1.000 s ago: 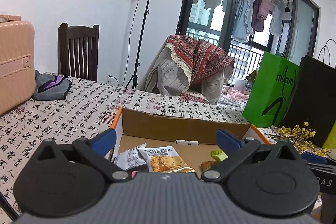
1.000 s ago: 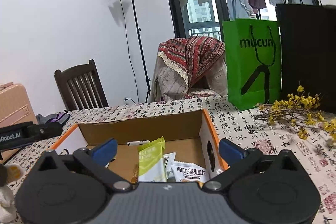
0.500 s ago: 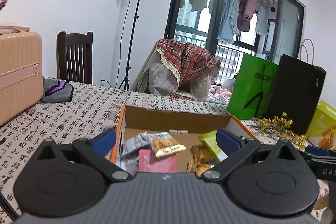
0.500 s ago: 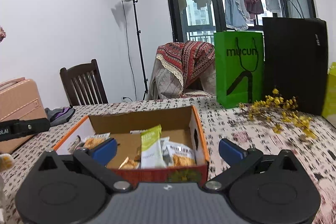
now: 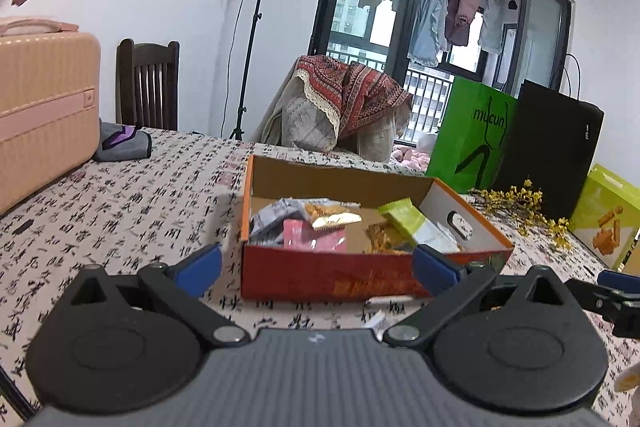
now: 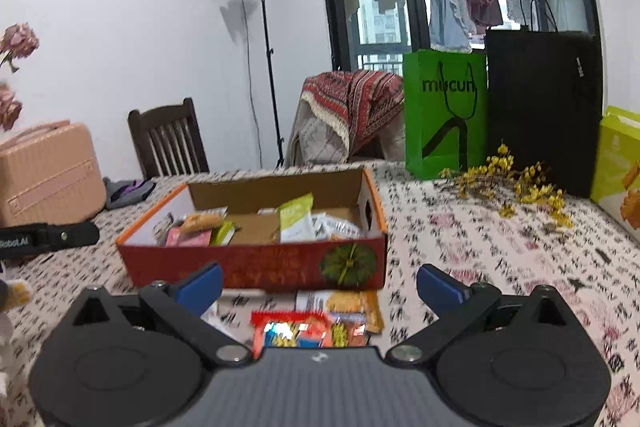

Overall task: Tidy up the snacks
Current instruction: 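Withdraw both tools from the box toward the packets on the table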

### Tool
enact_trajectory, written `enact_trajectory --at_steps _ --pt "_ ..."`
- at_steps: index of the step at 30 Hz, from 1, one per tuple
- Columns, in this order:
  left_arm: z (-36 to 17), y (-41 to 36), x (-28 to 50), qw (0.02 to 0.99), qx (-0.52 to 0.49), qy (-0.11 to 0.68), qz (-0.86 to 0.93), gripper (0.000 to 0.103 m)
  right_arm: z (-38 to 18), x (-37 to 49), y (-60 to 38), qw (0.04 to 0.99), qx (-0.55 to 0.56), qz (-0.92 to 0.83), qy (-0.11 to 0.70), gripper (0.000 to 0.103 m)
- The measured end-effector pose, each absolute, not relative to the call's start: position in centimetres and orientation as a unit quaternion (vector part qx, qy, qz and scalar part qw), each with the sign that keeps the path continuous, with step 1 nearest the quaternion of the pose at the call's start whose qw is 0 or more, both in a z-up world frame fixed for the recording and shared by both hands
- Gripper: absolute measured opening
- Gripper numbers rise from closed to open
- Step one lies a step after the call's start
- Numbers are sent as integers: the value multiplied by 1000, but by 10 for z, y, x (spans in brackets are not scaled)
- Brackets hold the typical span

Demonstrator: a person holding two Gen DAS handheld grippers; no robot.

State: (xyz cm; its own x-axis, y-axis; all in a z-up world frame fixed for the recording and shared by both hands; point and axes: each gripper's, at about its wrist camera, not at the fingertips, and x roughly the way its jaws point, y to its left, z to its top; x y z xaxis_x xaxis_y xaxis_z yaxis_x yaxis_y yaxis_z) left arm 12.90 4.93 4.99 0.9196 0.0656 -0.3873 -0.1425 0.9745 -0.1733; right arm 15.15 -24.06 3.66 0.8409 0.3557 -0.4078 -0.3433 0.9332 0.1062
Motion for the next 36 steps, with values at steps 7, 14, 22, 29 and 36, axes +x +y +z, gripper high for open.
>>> enact_trajectory --at_steps 7,14,22,29,36 --pt "35 54 112 971 -104 211 50 103 24 132 -241 957 0 168 237 103" --pt "22 62 101 967 -109 225 51 103 6 129 -245 949 -3 160 270 103" --pt "12 66 97 963 -115 237 49 103 -14 144 -230 937 -18 162 308 103" --pt "6 69 98 961 -119 245 52 103 -33 163 -228 927 1 160 339 92" --pt "4 66 101 959 -119 252 51 103 -36 165 -229 925 13 179 334 60"
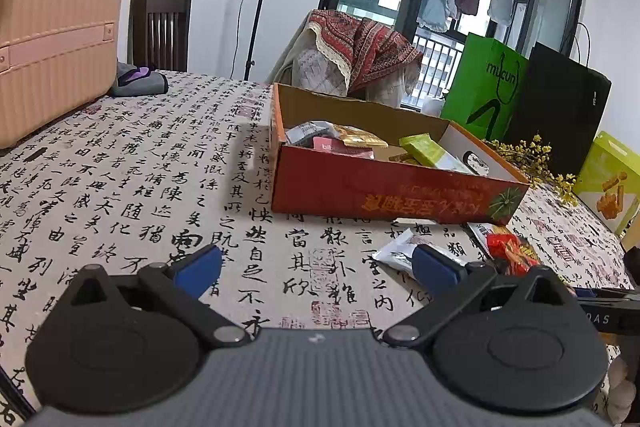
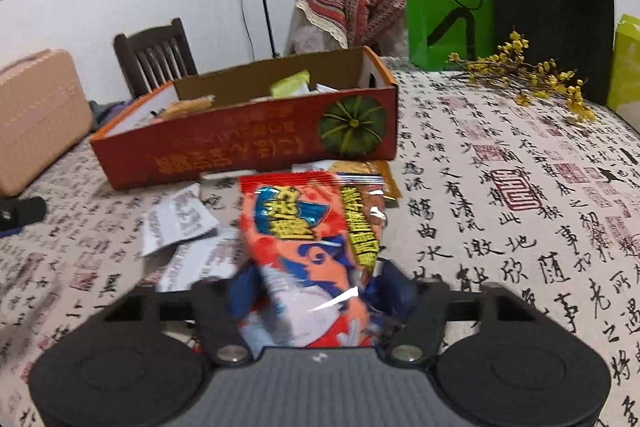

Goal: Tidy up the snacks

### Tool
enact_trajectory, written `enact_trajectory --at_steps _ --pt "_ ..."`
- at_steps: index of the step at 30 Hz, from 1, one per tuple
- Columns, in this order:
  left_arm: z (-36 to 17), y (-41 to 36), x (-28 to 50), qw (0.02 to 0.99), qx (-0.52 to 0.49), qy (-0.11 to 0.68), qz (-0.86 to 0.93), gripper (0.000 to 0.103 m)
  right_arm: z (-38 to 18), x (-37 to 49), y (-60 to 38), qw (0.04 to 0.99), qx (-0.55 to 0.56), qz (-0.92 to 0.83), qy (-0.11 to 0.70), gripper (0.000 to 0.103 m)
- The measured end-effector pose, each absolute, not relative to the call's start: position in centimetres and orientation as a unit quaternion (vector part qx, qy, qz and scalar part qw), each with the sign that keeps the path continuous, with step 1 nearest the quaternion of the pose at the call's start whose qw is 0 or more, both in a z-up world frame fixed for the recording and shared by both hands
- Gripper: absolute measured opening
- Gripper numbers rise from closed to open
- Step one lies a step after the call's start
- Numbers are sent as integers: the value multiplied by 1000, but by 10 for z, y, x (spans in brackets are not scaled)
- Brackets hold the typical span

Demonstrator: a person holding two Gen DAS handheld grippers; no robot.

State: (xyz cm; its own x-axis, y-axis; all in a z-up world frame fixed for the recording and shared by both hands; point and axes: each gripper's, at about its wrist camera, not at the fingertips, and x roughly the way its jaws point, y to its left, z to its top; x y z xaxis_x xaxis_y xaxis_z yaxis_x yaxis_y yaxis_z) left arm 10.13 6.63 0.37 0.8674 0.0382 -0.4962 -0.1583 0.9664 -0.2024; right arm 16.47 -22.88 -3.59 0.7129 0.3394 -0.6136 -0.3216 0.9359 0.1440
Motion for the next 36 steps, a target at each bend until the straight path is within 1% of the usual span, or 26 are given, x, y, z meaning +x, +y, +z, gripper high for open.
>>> enact_trajectory --at_steps 1,2,17,28,36 --pt "3 66 102 959 -119 253 50 103 -36 164 -229 927 11 177 331 58" --pt "3 64 102 959 -118 254 48 103 -35 162 -230 928 10 178 327 53" --pt "-3 16 121 950 -103 294 3 103 -10 132 -274 959 26 143 245 53" --pt "-15 -35 147 927 -117 353 -45 103 -17 123 -321 965 64 111 231 53" --pt "-25 -64 166 921 -100 376 -22 103 -26 119 -336 965 75 105 230 53"
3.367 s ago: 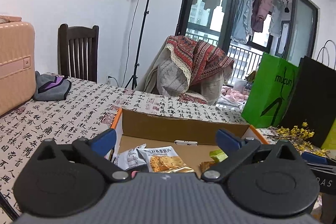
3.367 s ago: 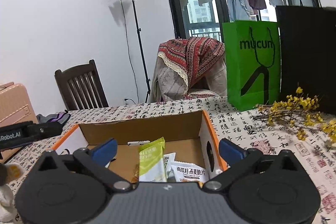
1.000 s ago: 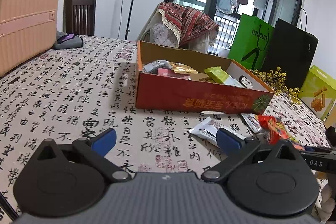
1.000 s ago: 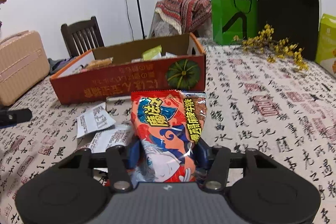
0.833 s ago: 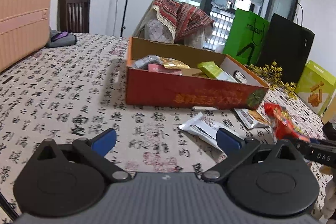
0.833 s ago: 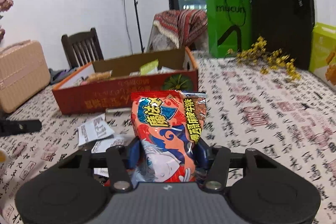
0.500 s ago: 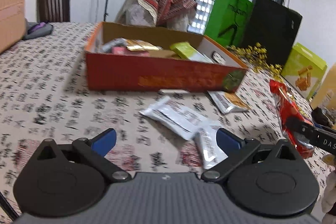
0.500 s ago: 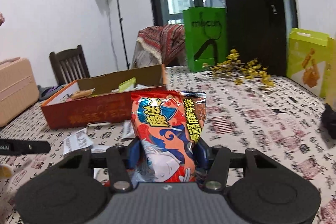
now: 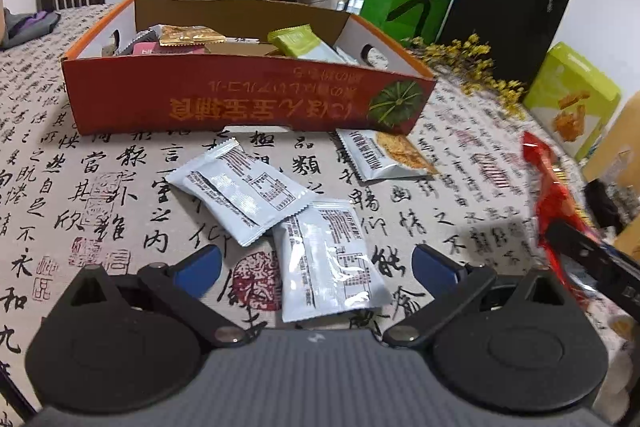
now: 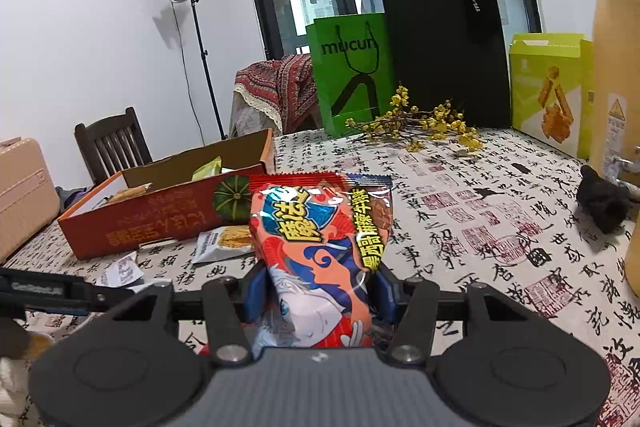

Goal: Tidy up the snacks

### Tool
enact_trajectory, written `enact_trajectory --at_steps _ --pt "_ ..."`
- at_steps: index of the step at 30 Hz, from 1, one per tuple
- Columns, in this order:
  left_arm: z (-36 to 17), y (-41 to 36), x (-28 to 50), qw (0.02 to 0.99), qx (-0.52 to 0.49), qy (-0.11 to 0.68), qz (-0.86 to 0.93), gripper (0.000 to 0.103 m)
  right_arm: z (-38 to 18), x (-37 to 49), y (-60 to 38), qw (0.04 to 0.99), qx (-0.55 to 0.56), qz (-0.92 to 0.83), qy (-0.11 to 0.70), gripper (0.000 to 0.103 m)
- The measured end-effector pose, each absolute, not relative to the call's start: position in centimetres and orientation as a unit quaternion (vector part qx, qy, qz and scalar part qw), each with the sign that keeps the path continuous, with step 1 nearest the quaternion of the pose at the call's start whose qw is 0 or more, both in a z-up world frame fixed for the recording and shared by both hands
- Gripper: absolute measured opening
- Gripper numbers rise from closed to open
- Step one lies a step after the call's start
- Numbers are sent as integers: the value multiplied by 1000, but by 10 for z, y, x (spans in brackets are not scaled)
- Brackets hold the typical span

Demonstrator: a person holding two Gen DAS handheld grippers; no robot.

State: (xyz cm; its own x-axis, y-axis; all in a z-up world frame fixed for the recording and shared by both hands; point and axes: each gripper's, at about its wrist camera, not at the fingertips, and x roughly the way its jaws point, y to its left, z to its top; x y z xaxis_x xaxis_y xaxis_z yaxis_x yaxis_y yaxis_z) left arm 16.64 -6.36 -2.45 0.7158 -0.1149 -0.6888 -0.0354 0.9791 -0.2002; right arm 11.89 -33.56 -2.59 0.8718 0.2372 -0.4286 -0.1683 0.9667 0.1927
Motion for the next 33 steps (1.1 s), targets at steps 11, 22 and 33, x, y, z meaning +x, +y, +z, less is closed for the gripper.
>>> enact_trajectory --at_steps 11,22,33 --pt "-34 -102 175 931 -6 363 29 87 -29 114 -339 967 74 101 223 53" --pt "-25 -96 159 936 -15 353 -13 49 -28 114 -333 966 71 107 224 53" --pt "-7 -85 135 945 -36 322 -52 48 -16 105 -320 969 58 111 212 53"
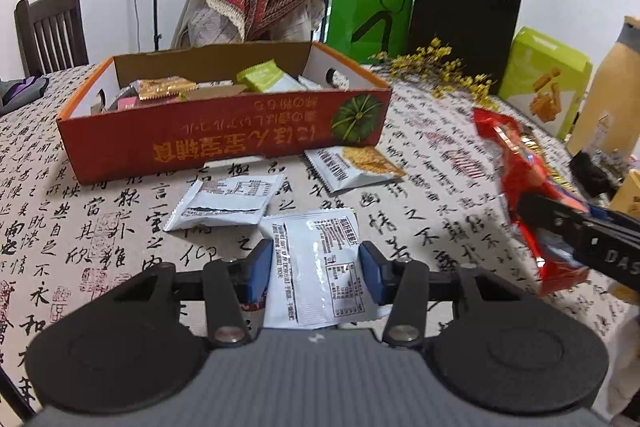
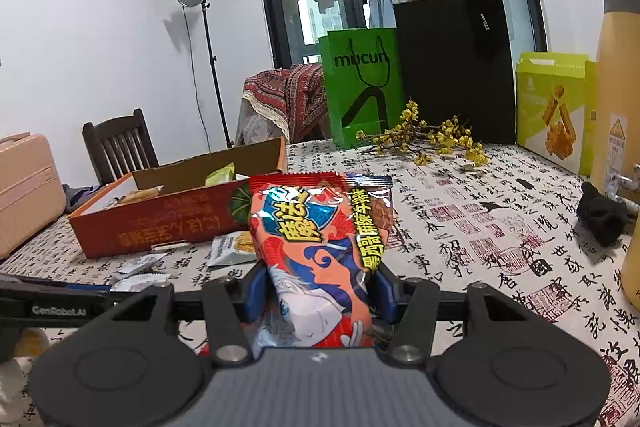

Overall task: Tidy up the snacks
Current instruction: 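Grasp a white cracker packet with the left gripper while the right gripper carries the chip bag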

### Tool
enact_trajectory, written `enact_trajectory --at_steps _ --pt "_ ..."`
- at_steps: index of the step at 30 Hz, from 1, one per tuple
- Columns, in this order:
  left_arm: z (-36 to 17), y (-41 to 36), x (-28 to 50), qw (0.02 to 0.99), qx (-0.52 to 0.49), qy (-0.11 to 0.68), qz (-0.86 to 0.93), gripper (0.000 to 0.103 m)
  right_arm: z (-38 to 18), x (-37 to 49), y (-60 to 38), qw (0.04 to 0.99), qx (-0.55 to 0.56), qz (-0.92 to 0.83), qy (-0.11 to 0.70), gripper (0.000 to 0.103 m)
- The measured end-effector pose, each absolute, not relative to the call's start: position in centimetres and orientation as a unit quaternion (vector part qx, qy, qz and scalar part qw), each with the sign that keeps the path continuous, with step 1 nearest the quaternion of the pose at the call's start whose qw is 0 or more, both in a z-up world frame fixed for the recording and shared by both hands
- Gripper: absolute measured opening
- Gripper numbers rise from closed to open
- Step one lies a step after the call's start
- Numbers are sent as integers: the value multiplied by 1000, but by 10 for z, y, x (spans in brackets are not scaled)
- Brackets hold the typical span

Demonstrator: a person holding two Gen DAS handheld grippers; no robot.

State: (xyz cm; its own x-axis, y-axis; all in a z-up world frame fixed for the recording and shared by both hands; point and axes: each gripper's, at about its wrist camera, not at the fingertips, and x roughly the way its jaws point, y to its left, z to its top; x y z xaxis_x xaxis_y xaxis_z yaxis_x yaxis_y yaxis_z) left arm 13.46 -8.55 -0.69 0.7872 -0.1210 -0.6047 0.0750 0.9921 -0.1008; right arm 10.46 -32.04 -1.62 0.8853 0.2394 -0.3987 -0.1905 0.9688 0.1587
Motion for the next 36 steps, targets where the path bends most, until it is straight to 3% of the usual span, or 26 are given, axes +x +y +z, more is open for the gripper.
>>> enact_trajectory --at_steps 19,36 --pt "48 -55 89 969 -64 229 -70 48 16 80 -291 975 28 122 182 53" --pt "77 -10 131 977 -97 189 -32 48 42 128 -251 976 16 143 161 53"
